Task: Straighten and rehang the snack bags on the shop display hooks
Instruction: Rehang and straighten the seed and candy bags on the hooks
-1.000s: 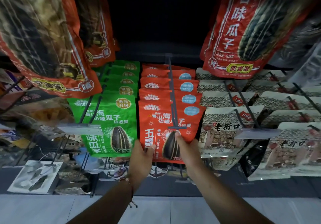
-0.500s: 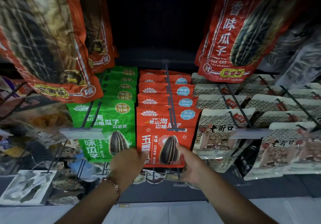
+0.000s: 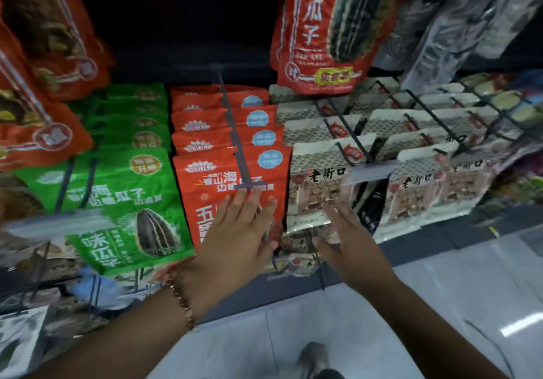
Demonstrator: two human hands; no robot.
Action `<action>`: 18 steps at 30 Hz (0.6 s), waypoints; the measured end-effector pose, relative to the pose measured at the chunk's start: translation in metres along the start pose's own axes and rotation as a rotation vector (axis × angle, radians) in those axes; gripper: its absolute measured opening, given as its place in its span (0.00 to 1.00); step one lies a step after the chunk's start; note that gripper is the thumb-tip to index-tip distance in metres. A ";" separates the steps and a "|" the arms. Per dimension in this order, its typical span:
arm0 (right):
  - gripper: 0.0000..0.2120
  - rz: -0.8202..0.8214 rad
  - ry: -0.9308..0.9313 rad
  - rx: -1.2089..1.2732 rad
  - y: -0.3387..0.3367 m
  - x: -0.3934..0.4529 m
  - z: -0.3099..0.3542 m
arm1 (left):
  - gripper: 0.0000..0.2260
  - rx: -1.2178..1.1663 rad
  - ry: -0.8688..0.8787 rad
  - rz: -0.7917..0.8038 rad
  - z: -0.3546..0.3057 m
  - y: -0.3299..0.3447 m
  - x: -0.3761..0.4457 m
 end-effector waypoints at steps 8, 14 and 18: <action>0.38 0.012 -0.186 -0.057 -0.031 0.037 -0.061 | 0.38 0.128 -0.030 -0.064 -0.073 0.042 0.037; 0.43 -0.047 -0.298 0.011 -0.046 0.073 -0.058 | 0.34 0.210 -0.229 -0.090 -0.114 0.059 0.087; 0.45 0.003 -0.282 0.022 -0.049 0.089 -0.052 | 0.33 0.280 -0.338 -0.072 -0.112 0.063 0.105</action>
Point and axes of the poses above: each hand's wrist, its own x-axis towards the middle knuckle, its own y-axis out of the palm, z = x × y, the point moved 1 cm from there along x, towards the middle knuckle, and after that the axes turned 13 degrees about -z, right-handed, at the moved point
